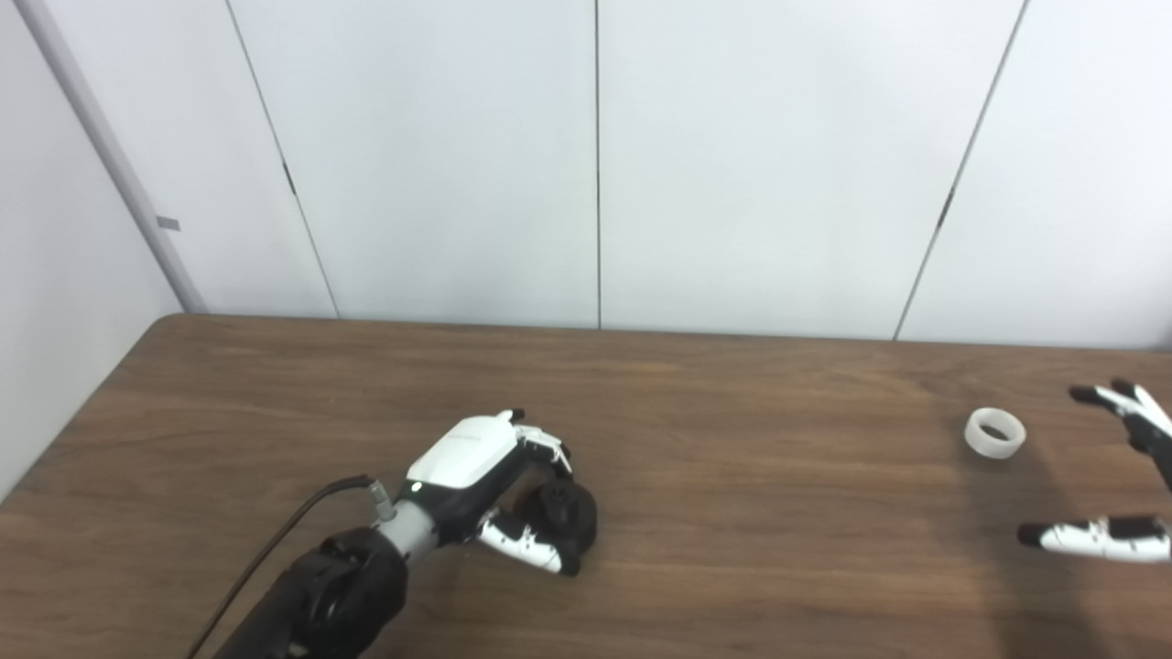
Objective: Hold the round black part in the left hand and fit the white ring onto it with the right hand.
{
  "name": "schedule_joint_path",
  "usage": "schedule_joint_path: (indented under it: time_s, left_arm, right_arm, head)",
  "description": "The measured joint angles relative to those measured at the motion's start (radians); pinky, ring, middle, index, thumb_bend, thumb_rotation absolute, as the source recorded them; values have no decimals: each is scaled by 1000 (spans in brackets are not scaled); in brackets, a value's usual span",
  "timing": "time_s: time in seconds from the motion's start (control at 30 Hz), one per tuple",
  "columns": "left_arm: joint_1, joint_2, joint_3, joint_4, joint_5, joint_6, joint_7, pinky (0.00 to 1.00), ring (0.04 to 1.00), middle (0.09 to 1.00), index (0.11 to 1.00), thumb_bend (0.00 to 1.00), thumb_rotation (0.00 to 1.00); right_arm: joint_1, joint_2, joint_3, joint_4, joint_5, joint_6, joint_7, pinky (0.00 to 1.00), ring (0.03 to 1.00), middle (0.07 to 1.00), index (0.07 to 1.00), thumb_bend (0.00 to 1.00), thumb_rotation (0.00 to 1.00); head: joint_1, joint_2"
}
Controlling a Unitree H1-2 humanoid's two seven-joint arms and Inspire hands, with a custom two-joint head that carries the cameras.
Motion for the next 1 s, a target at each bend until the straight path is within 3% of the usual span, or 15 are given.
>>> schedule_joint_path:
  time_s: [0.1, 0.3, 0.37, 0.53, 0.63, 0.73, 1.0]
  left_arm:
    - [15, 3, 4, -13, -1, -31, -3, 1000, 863, 800, 481, 507, 59]
    - [53, 18, 12, -27, -7, -104, -18, 1000, 862, 799, 482, 507, 59]
    - [66, 18, 19, -27, -17, -131, -18, 1000, 865, 801, 482, 507, 59]
    - [77, 18, 37, -15, -26, -167, -18, 1000, 869, 802, 482, 507, 62]
    - [77, 19, 49, -12, -27, -176, -19, 1000, 876, 803, 482, 506, 62]
    - [76, 25, 58, 4, -31, -195, -20, 1000, 879, 805, 482, 506, 60]
    - [75, 30, 66, 11, -34, -215, -25, 1000, 874, 802, 483, 506, 61]
  right_arm:
    - [-31, -1, 6, 98, -27, -17, -26, 770, 982, 991, 841, 925, 210]
    - [-94, -1, 36, 245, -71, -38, -68, 906, 1000, 1000, 846, 921, 266]
    - [-121, -7, 51, 288, -81, -50, -78, 909, 1000, 1000, 846, 927, 275]
    - [-185, -27, 78, 384, -102, -62, -90, 909, 1000, 998, 836, 936, 262]
    - [-206, -28, 101, 389, -113, -59, -88, 951, 1000, 1000, 843, 940, 293]
    - [-223, -28, 126, 401, -121, -38, -71, 987, 1000, 1000, 839, 946, 308]
    - [-272, -28, 199, 493, -142, -1, -34, 967, 1000, 999, 829, 967, 355]
  head:
    - [-64, -6]
    - [-146, -18]
    - [-172, -21]
    - [-189, -18]
    - [-196, -20]
    - [-209, -21]
    - [-203, -25]
